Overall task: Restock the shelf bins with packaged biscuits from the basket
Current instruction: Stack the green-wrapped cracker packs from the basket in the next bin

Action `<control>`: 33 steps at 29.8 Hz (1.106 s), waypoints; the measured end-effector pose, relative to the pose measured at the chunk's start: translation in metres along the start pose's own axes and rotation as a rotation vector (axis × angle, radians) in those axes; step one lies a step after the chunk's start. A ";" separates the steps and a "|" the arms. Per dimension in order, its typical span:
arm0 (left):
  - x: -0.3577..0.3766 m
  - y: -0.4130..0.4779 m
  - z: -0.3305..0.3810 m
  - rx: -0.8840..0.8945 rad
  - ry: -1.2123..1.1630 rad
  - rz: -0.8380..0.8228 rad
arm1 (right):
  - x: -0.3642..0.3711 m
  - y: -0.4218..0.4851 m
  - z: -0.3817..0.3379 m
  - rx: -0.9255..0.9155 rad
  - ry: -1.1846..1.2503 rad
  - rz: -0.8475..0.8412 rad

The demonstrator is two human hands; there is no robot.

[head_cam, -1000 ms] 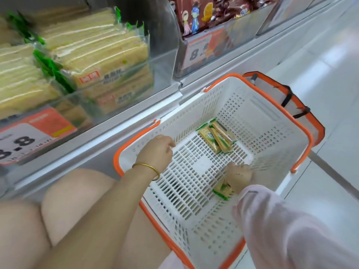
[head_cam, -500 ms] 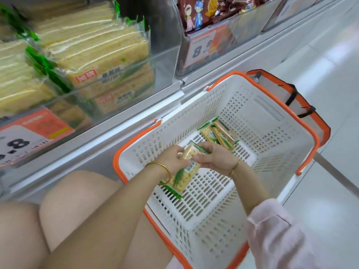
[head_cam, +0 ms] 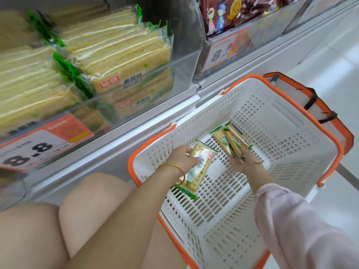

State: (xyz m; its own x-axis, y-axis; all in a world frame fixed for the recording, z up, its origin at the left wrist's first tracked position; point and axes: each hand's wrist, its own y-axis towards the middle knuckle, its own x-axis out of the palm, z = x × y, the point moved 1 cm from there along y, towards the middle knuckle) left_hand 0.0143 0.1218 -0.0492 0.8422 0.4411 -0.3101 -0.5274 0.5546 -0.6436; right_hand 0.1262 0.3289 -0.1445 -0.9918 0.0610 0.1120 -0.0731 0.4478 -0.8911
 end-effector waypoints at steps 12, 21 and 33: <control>-0.009 -0.017 0.006 -0.146 -0.606 0.145 | -0.016 -0.088 0.017 0.089 0.122 -0.320; -0.025 -0.071 0.026 0.051 -1.125 0.056 | -0.008 -0.200 0.036 -0.503 -0.520 -0.543; -0.091 -0.149 0.082 0.697 -0.739 0.204 | 0.040 -0.267 0.006 -0.420 -0.459 -1.236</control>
State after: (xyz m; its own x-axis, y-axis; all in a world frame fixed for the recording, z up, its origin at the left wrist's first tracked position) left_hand 0.0077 0.0566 0.1322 0.5750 0.7648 0.2906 -0.7982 0.6024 -0.0060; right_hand 0.1055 0.2064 0.0953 -0.2578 -0.8281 0.4978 -0.9659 0.2328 -0.1130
